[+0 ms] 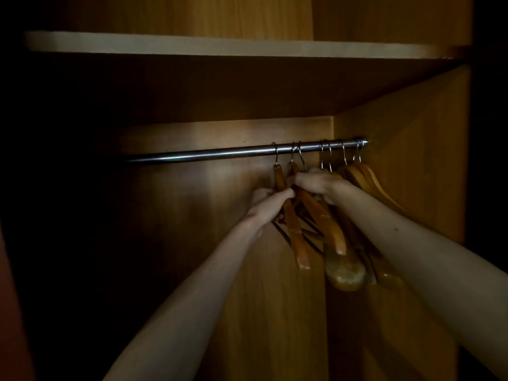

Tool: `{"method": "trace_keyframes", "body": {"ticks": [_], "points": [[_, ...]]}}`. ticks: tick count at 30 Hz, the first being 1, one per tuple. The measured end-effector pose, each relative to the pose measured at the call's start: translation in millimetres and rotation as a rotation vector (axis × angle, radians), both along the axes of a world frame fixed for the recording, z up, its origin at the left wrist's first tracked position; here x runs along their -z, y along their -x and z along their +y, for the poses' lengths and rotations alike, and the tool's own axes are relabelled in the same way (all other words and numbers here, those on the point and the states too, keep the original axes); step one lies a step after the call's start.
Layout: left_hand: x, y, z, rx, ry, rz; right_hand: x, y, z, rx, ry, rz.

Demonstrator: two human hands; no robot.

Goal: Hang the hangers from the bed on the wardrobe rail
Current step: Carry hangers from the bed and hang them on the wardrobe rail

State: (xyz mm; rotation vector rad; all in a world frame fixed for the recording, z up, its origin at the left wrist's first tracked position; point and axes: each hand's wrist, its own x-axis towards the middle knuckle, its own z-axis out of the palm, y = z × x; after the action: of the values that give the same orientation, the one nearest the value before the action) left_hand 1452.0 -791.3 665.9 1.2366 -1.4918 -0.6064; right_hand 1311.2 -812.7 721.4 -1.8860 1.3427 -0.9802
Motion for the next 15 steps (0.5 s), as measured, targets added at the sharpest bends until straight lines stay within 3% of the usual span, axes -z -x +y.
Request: {"method": "trace_keyframes", "body": {"ticks": [15], "points": [[17,17,5,0.052,0.015,0.088,19,20,17,0.096,0.151,-0.051]]}}
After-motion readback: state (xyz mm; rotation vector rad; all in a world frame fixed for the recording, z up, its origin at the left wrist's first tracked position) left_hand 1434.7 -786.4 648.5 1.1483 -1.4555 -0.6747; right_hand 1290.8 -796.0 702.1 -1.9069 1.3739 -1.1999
